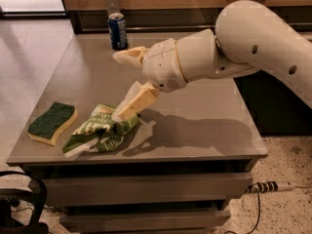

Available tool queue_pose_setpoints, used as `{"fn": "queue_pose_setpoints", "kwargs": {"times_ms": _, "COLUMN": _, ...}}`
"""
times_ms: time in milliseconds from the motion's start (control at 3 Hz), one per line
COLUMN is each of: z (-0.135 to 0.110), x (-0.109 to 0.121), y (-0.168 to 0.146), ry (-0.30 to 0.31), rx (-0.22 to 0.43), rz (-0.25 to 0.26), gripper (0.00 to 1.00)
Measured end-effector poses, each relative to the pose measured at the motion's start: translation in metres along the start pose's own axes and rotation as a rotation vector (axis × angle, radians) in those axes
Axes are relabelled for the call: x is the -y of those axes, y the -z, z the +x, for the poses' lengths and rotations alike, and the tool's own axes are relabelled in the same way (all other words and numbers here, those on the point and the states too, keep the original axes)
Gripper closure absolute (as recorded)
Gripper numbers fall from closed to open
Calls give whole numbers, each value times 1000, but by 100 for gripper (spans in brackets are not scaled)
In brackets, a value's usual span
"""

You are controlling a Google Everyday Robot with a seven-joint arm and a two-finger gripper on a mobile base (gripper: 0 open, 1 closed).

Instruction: Move green jalapeno chip bag near sponge

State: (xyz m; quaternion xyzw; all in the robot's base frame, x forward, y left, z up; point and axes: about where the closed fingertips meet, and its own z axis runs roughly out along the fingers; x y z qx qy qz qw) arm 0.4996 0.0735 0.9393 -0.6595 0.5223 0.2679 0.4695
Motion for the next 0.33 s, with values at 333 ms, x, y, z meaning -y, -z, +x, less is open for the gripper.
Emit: {"fn": "queue_pose_setpoints", "kwargs": {"times_ms": 333, "z": 0, "x": 0, "y": 0, "ry": 0, "rx": 0, "rz": 0, "gripper": 0}}
